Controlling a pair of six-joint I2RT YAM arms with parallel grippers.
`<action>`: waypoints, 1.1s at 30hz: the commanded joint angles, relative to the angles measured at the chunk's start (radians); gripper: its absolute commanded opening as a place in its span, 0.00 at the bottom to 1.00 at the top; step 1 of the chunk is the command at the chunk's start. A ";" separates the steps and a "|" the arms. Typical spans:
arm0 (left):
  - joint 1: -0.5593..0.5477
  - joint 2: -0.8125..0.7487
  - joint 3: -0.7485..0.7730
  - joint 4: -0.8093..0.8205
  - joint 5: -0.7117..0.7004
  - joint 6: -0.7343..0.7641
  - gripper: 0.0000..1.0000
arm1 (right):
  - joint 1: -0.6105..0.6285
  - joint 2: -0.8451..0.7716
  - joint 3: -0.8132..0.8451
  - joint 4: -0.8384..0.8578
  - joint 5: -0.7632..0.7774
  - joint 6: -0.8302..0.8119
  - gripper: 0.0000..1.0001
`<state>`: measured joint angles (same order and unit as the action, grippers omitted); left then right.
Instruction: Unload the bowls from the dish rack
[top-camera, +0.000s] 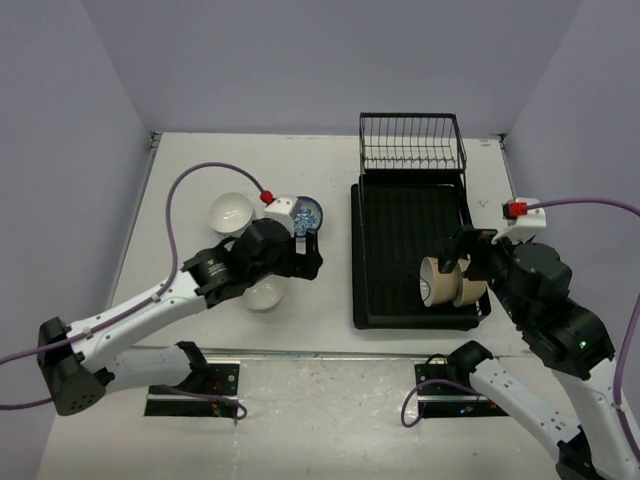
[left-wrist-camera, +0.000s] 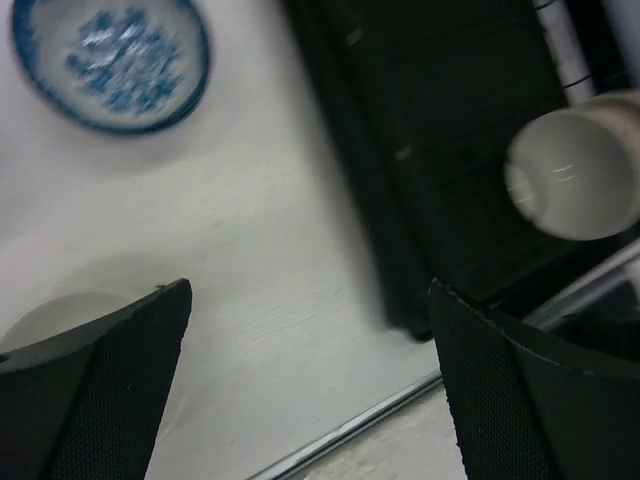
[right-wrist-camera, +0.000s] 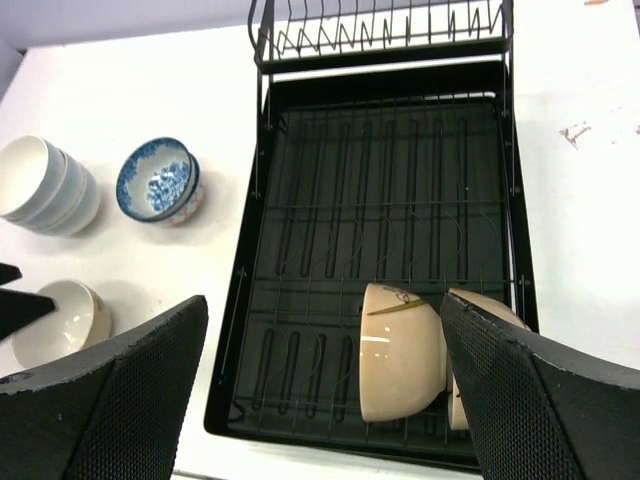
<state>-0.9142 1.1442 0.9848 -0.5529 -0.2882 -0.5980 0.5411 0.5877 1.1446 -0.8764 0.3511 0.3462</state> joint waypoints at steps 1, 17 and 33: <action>-0.003 -0.136 -0.141 0.424 0.221 -0.139 1.00 | -0.001 -0.037 -0.022 0.092 0.043 0.003 0.99; -0.135 0.653 0.133 1.237 0.656 -0.614 0.84 | 0.000 -0.344 -0.057 0.192 0.081 0.091 0.99; -0.150 0.835 0.304 1.094 0.615 -0.589 0.54 | 0.000 -0.356 -0.029 0.160 0.005 0.085 0.99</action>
<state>-1.0573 1.9800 1.2495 0.5465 0.3416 -1.1946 0.5411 0.2348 1.0939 -0.7185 0.3752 0.4267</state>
